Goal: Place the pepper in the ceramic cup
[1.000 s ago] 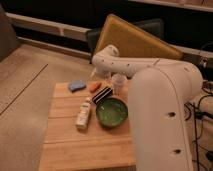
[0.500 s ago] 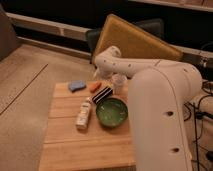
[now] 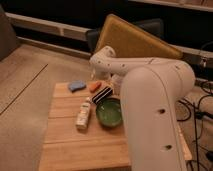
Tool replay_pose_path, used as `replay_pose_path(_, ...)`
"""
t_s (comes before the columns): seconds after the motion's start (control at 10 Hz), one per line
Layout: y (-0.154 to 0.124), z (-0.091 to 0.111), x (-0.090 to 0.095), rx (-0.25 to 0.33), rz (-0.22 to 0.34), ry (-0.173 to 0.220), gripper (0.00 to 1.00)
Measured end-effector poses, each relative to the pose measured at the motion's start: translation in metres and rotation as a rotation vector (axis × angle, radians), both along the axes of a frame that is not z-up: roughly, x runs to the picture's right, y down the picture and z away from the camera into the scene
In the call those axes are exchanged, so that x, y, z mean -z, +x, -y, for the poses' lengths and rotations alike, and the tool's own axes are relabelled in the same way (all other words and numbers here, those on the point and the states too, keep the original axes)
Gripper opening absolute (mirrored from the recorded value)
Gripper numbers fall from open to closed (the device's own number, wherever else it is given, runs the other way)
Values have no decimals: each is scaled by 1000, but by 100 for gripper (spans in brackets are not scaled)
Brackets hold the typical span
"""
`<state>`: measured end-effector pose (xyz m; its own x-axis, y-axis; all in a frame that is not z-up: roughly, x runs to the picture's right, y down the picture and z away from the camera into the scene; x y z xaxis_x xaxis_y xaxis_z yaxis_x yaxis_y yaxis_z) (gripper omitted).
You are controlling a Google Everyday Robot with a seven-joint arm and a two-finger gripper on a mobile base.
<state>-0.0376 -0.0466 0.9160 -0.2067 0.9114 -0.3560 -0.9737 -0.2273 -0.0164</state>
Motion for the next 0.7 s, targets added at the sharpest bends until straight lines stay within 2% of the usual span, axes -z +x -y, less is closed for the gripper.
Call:
replay_pose_path(0.2, -12, -13, -25, 26, 28, -51, 65)
replay_pose_path(0.5, -16, -22, -60, 80, 47, -129, 65)
replay_pose_path(0.7, -18, -23, -72, 107, 59, -162, 65)
